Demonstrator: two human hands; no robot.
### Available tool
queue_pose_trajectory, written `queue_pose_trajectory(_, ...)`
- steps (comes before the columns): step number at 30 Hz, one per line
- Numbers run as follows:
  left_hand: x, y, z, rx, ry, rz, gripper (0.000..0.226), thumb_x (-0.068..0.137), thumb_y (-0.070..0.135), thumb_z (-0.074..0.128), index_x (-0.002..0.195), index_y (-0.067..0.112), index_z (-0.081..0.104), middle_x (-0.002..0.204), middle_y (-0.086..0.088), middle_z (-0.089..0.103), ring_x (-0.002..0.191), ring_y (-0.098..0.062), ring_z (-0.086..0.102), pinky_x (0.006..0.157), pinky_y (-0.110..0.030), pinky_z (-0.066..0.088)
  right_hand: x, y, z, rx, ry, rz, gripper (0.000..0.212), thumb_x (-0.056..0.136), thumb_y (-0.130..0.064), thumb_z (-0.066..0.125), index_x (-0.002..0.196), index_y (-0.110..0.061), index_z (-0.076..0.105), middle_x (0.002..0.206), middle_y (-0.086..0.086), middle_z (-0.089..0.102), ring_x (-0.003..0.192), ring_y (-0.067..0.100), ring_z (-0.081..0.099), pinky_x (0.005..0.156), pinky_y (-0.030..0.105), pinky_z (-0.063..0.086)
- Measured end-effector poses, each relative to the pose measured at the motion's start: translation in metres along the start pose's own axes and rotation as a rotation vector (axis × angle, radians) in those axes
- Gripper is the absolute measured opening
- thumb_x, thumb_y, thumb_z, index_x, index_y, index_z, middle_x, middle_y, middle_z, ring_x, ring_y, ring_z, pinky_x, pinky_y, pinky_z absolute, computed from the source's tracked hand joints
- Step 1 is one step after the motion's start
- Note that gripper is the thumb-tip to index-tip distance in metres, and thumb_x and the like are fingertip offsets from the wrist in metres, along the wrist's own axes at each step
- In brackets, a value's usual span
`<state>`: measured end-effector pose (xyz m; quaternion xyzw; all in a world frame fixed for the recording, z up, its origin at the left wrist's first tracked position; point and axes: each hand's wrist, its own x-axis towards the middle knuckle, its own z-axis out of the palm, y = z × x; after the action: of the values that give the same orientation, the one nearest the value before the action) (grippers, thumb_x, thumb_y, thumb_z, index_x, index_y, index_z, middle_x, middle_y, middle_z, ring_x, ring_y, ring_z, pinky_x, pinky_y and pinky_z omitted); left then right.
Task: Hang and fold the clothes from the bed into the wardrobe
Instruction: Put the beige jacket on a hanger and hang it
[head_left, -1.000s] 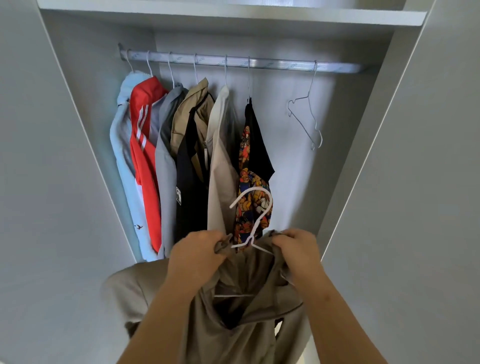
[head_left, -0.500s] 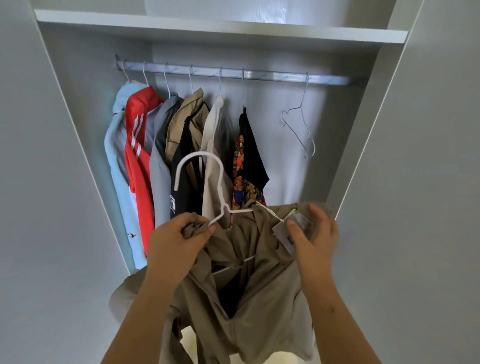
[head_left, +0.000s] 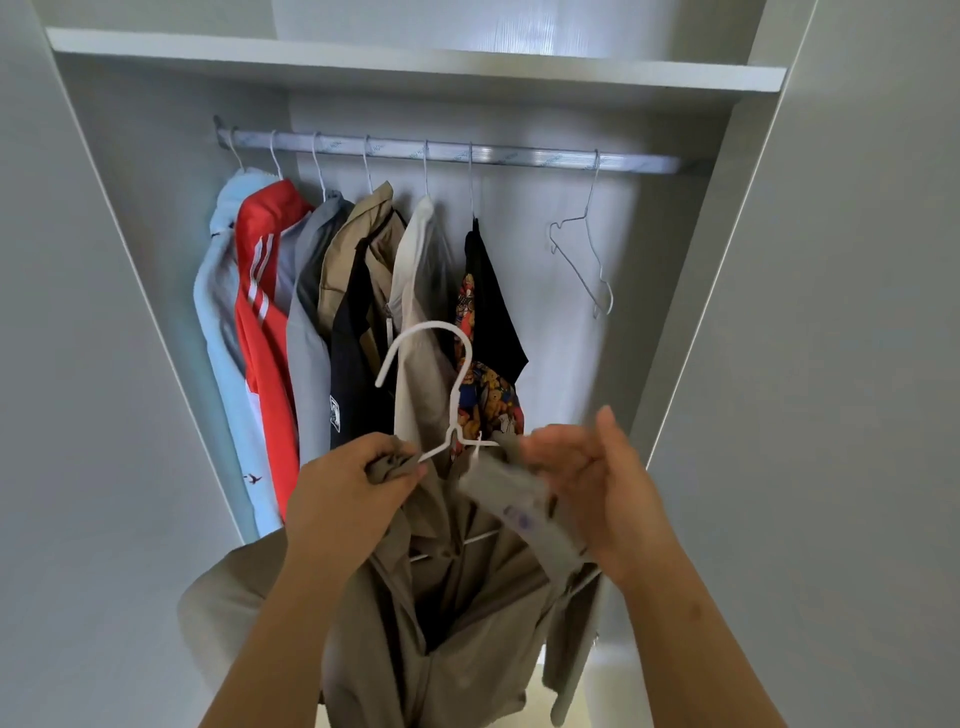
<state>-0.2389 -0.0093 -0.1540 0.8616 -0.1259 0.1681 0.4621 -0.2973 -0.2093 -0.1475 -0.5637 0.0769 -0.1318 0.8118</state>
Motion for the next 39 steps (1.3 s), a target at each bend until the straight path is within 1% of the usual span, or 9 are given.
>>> queue_pose_trajectory(5, -0.001, -0.001, -0.012, -0.035, 0.066, 0.023, 0.031, 0.071, 0.025, 0.078, 0.067, 0.049, 0.058, 0.066, 0.027, 0.061, 0.07, 0.005, 0.058, 0.059, -0.013, 0.04, 0.006, 0.027, -0.016, -0.225, 0.669, 0.115, 0.035, 0.089, -0.034, 0.059, 0.116, -0.012, 0.054, 0.116, 0.006, 0.058, 0.109, 0.025, 0.053, 0.096, 0.04, 0.043)
queue_pose_trajectory(7, 0.001, 0.0, -0.015, -0.063, 0.085, 0.032, 0.031, 0.071, 0.023, 0.078, 0.068, 0.048, 0.059, 0.066, 0.027, 0.061, 0.07, 0.004, 0.059, 0.061, -0.013, 0.041, 0.006, 0.039, -0.016, -0.101, 0.546, 0.316, 0.06, 0.086, -0.041, 0.062, 0.134, -0.013, 0.04, 0.132, 0.008, 0.049, 0.114, 0.028, 0.051, 0.101, 0.049, 0.041)
queue_pose_trajectory(10, 0.002, -0.002, -0.017, -0.083, 0.087, 0.035, 0.029, 0.072, 0.021, 0.077, 0.07, 0.044, 0.06, 0.069, 0.023, 0.063, 0.073, -0.002, 0.06, 0.064, -0.016, 0.044, 0.007, 0.044, -0.012, 0.052, 0.372, 0.414, 0.048, 0.085, -0.038, 0.063, 0.125, -0.016, 0.049, 0.128, 0.009, 0.056, 0.106, 0.029, 0.059, 0.097, 0.05, 0.046)
queue_pose_trajectory(16, 0.001, -0.005, -0.019, -0.037, -0.022, 0.067, 0.026, 0.073, 0.021, 0.077, 0.071, 0.042, 0.061, 0.069, 0.022, 0.063, 0.067, 0.001, 0.06, 0.057, -0.008, 0.043, 0.011, 0.03, -0.01, -0.109, 0.434, -0.062, 0.009, 0.091, -0.023, 0.059, 0.092, -0.029, 0.065, 0.103, -0.001, 0.068, 0.096, 0.016, 0.063, 0.084, 0.032, 0.05)
queue_pose_trajectory(22, -0.002, 0.0, -0.014, -0.053, -0.182, 0.096, 0.029, 0.07, 0.018, 0.079, 0.067, 0.041, 0.062, 0.067, 0.017, 0.066, 0.069, -0.004, 0.061, 0.061, -0.021, 0.048, 0.001, 0.013, 0.01, -0.627, 0.109, -0.451, 0.014, 0.086, -0.013, 0.064, 0.073, -0.012, 0.07, 0.072, 0.0, 0.064, 0.072, -0.005, 0.056, 0.064, 0.005, 0.042)
queue_pose_trajectory(26, -0.002, -0.001, -0.012, -0.129, -0.143, 0.043, 0.027, 0.069, 0.017, 0.08, 0.067, 0.039, 0.064, 0.069, 0.015, 0.066, 0.064, -0.011, 0.061, 0.055, -0.017, 0.048, -0.007, 0.006, 0.007, -0.863, 0.073, -0.355, 0.075, 0.082, -0.062, 0.026, 0.071, 0.006, 0.056, 0.069, 0.022, 0.055, 0.07, 0.028, 0.051, 0.079, 0.036, 0.043)
queue_pose_trajectory(29, 0.001, 0.0, -0.013, -0.158, -0.182, 0.045, 0.028, 0.068, 0.016, 0.08, 0.068, 0.039, 0.064, 0.074, 0.017, 0.066, 0.069, -0.006, 0.061, 0.06, -0.015, 0.047, -0.005, 0.006, 0.003, -1.173, 0.17, -0.21, 0.069, 0.078, -0.069, 0.012, 0.051, -0.012, 0.039, 0.049, -0.001, 0.042, 0.054, 0.015, 0.046, 0.076, 0.034, 0.041)
queue_pose_trajectory(34, -0.001, -0.002, -0.009, -0.259, -0.371, -0.01, 0.037, 0.065, -0.004, 0.078, 0.072, 0.03, 0.067, 0.08, 0.013, 0.07, 0.075, -0.001, 0.063, 0.07, -0.011, 0.048, -0.001, 0.021, -0.003, -1.137, 0.064, 0.012, 0.062, 0.083, -0.067, 0.041, 0.066, -0.011, 0.062, 0.051, -0.003, 0.052, 0.054, 0.011, 0.051, 0.057, 0.025, 0.04)
queue_pose_trajectory(39, 0.005, 0.002, -0.022, -0.488, -0.129, -0.105, 0.036, 0.071, -0.01, 0.07, 0.074, 0.025, 0.067, 0.071, 0.012, 0.069, 0.073, -0.004, 0.064, 0.07, -0.017, 0.049, 0.0, 0.024, -0.011, -1.067, 0.251, 0.016, 0.058, 0.084, -0.061, 0.047, 0.064, -0.007, 0.057, 0.055, 0.002, 0.05, 0.055, 0.015, 0.05, 0.058, 0.027, 0.041)
